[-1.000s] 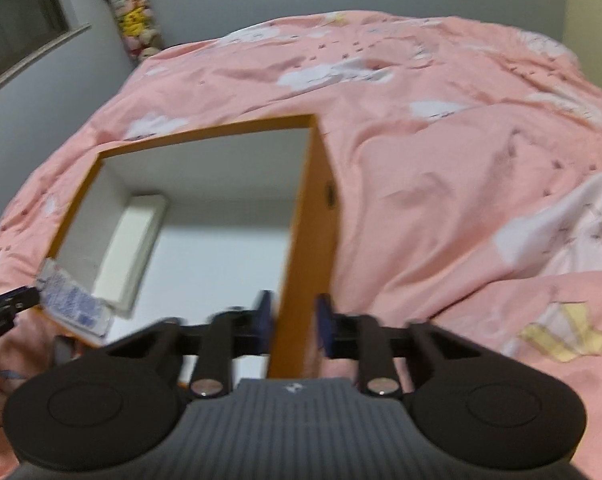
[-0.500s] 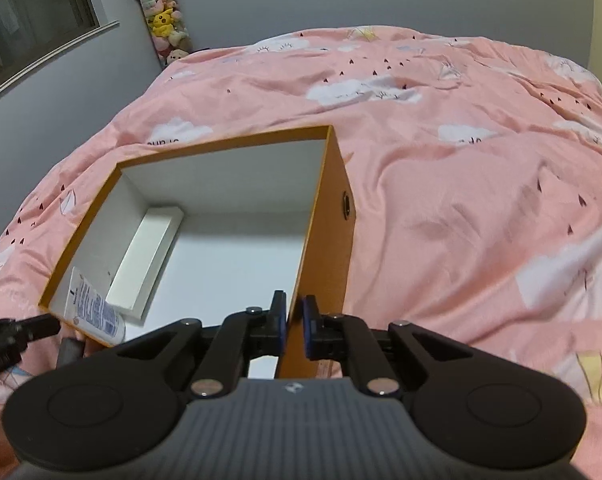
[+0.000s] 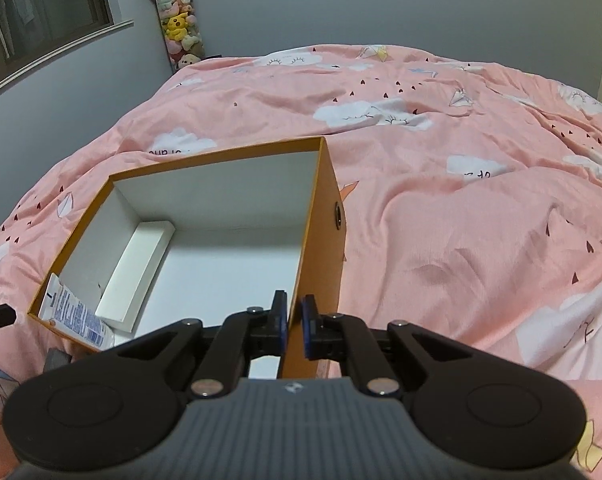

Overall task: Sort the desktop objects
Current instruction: 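Withdraw both grippers from the box back toward the item pile, then grasp the brown-and-blue plush bear with the left gripper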

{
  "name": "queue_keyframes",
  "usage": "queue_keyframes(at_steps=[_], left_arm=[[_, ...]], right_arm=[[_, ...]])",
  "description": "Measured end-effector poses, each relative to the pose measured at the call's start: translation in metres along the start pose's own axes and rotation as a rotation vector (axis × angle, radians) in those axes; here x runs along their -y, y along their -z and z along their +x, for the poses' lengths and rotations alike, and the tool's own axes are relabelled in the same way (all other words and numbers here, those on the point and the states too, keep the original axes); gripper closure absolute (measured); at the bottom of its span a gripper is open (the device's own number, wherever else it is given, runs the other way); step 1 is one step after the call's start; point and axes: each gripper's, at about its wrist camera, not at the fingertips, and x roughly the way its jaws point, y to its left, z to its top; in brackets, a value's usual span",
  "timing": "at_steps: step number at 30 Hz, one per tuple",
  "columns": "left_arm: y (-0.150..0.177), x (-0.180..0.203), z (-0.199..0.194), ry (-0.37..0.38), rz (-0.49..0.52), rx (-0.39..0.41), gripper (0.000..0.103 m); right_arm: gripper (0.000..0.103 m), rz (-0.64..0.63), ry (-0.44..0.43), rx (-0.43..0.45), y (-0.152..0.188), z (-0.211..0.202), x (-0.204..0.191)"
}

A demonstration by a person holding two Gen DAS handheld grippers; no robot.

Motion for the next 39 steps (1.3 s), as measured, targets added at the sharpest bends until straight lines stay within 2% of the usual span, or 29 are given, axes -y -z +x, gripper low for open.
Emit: queue_keyframes(at_steps=[3,6,9,10,14,18,22,25,28,33,36,39], left_arm=[[0.000,0.000,-0.006,0.015,0.005,0.011,0.097],[0.001,-0.002,-0.012,0.078,-0.007,0.005,0.094],[0.006,-0.004,-0.019,0.143,-0.021,-0.008,0.091],[0.009,-0.003,-0.022,0.156,-0.017,-0.010,0.090],[0.022,0.006,-0.027,0.180,0.051,-0.034,0.084],[0.036,0.013,-0.021,0.154,0.106,-0.092,0.080],[0.048,0.016,-0.014,0.180,0.117,-0.156,0.076],[0.050,0.018,-0.014,0.184,0.128,-0.160,0.068],[0.052,0.021,-0.016,0.224,0.131,-0.163,0.068],[0.057,0.032,-0.020,0.304,0.150,-0.175,0.067],[0.060,0.044,-0.026,0.345,0.195,-0.158,0.067],[0.064,0.057,-0.029,0.388,0.237,-0.152,0.067]], right_arm=[[0.094,-0.022,0.002,0.041,0.003,-0.014,-0.005],[0.091,-0.060,-0.010,0.095,0.006,-0.033,-0.019],[0.087,-0.079,-0.069,0.106,0.013,-0.046,-0.034],[0.082,-0.085,-0.095,0.103,0.016,-0.047,-0.039],[0.072,-0.102,-0.188,0.039,0.033,-0.043,-0.063],[0.071,-0.074,-0.233,-0.051,0.055,-0.024,-0.080],[0.069,-0.066,-0.259,-0.152,0.074,-0.007,-0.100],[0.064,-0.135,-0.250,-0.180,0.089,-0.003,-0.116],[0.063,-0.166,-0.226,-0.206,0.094,0.000,-0.120],[0.063,-0.091,-0.194,-0.230,0.092,-0.005,-0.101],[0.062,-0.054,-0.165,-0.208,0.090,-0.016,-0.087],[0.056,-0.008,-0.129,-0.173,0.085,-0.030,-0.069]])
